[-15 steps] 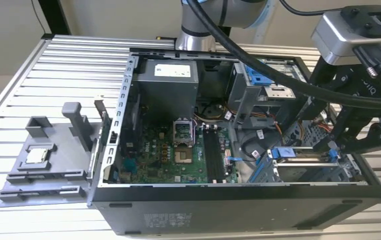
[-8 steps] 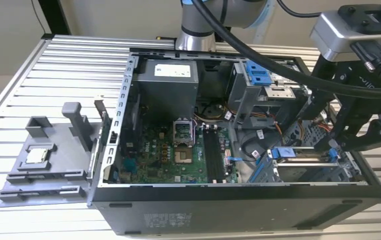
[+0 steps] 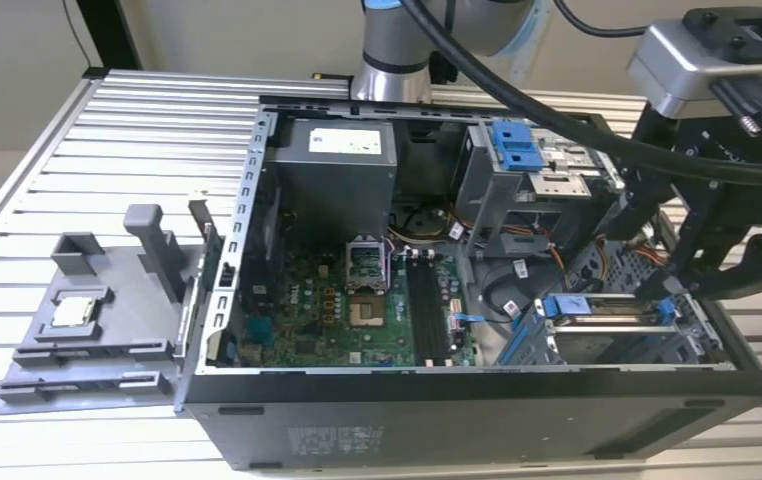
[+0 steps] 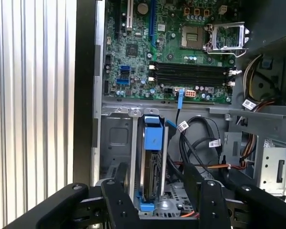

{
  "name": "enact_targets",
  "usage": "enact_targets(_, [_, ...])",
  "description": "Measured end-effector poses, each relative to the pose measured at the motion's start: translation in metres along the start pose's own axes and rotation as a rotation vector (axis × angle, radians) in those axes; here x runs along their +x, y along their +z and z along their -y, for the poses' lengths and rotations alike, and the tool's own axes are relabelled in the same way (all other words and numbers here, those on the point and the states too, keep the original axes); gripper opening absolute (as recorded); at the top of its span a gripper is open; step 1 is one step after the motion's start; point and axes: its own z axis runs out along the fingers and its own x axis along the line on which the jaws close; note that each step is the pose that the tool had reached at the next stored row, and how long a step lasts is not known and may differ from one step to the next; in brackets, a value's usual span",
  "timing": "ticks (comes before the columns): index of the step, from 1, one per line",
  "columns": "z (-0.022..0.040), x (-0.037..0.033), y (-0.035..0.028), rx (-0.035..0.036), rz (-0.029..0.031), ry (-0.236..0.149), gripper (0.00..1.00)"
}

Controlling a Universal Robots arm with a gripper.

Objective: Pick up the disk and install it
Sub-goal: 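Insert the disk into the insertion slot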

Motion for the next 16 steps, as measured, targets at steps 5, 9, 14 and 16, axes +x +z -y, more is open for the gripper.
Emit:
enact_targets(5, [0.0038, 0.0001, 0.0000, -0.0017, -0.0020, -0.012, 1.00])
enact_targets(9, [0.0077, -0.0001, 0.0001, -0.0022, -0.0021, -0.022, 1.00])
enact_targets(14, [0.0138, -0.0005, 0.0020, -0.0029, -0.0024, -0.037, 1.00])
enact_targets(16, [0.0164, -0.0011, 0.0038, -0.0032, -0.0026, -0.043, 1.00])
